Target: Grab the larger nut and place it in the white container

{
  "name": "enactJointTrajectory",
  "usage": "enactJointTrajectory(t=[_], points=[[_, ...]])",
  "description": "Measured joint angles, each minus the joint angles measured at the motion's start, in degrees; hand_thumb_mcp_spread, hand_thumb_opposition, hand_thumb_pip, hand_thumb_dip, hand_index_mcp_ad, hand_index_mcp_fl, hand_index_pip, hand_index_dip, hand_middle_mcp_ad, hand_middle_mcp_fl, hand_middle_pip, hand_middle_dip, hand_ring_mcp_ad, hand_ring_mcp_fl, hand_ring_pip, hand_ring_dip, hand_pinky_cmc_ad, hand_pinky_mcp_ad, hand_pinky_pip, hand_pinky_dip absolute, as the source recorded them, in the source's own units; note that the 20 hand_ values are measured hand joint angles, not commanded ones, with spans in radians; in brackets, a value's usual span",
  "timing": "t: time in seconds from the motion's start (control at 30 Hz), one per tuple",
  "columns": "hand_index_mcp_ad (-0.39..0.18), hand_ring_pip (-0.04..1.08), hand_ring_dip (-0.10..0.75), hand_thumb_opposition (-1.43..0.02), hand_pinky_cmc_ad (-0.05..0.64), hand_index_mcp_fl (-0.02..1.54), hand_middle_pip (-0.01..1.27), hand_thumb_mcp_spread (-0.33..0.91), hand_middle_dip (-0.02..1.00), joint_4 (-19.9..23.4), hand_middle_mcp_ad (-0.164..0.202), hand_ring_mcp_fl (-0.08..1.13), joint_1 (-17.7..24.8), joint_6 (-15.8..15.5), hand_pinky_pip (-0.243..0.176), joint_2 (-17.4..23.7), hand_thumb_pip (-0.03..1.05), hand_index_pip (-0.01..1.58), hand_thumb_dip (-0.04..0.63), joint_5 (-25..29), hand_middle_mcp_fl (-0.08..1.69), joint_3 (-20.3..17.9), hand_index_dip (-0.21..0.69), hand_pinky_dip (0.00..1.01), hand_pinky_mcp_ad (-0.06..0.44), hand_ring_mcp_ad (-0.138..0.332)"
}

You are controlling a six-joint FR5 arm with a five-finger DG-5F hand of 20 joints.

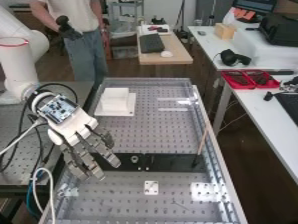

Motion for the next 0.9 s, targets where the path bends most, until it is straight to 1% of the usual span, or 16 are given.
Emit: enactJointTrajectory(t=[0.13,0.17,0.23,0.27,0.37,0.43,0.47,0.6,0.7,0.77,0.9], points=[[-0.138,0.18,0.164,-0.86,0.410,0.01,0.12,0.29,0.25,1.05,0.059,0.00,-0.24,-0.45,-0.096,-1.38,0.73,1.56,0.190,0.04,0.00,-0.18,0.068,0.75,0.360,0.180],[-0.138,0.20,0.164,-0.86,0.410,0.01,0.12,0.28,0.25,1.53,0.059,0.00,-0.51,-0.83,-0.096,-1.86,0.73,1.55,0.190,-0.21,0.00,-0.22,0.065,0.75,0.360,0.180],[-0.138,0.20,0.152,-0.86,0.407,0.00,0.12,0.28,0.25,2.00,0.059,0.00,-0.79,-1.34,-0.096,-2.15,0.73,1.57,0.190,-0.61,0.00,-0.25,0.065,0.75,0.360,0.180],[-0.138,0.19,0.148,-0.86,0.410,0.00,0.12,0.28,0.25,2.25,0.059,0.00,-1.02,-1.91,-0.096,-2.37,0.73,1.57,0.190,-1.04,0.00,-0.26,0.065,0.77,0.360,0.180],[-0.138,0.20,0.148,-0.86,0.407,0.00,0.12,0.28,0.25,3.07,0.059,0.00,-1.63,-3.60,-0.096,-3.04,0.73,1.57,0.190,-2.47,0.00,-0.19,0.065,0.76,0.360,0.180],[-0.138,0.19,0.148,-0.86,0.407,0.00,0.12,0.28,0.25,3.56,0.059,0.01,-2.07,-4.32,-0.096,-3.59,0.73,1.57,0.190,-3.51,0.00,-0.06,0.065,0.78,0.360,0.180],[-0.138,0.22,0.152,-0.86,0.405,0.00,0.13,0.28,0.25,3.74,0.059,0.00,-2.28,-4.68,-0.093,-3.86,0.73,1.57,0.190,-4.03,0.00,0.05,0.065,0.78,0.360,0.180],[-0.138,0.22,0.138,-0.86,0.405,0.00,0.12,0.28,0.24,4.40,0.059,0.00,-2.98,-6.55,-0.096,-4.82,0.73,1.57,0.190,-5.80,0.00,0.59,0.065,0.78,0.353,0.180],[-0.138,0.23,0.134,-0.86,0.405,0.00,0.13,0.28,0.23,4.80,0.059,0.01,-3.30,-7.54,-0.096,-5.52,0.73,1.57,0.197,-6.27,0.00,0.89,0.065,0.81,0.353,0.183],[-0.138,0.25,0.131,-0.86,0.405,0.00,0.13,0.28,0.23,5.05,0.059,0.00,-3.38,-7.75,-0.096,-5.79,0.73,1.57,0.197,-6.34,0.00,0.91,0.068,0.81,0.353,0.180],[-0.138,0.24,0.122,-0.86,0.405,0.00,0.12,0.28,0.22,5.77,0.059,0.00,-3.34,-8.17,-0.096,-6.27,0.73,1.57,0.204,-6.34,0.00,0.80,0.065,0.82,0.353,0.180]])
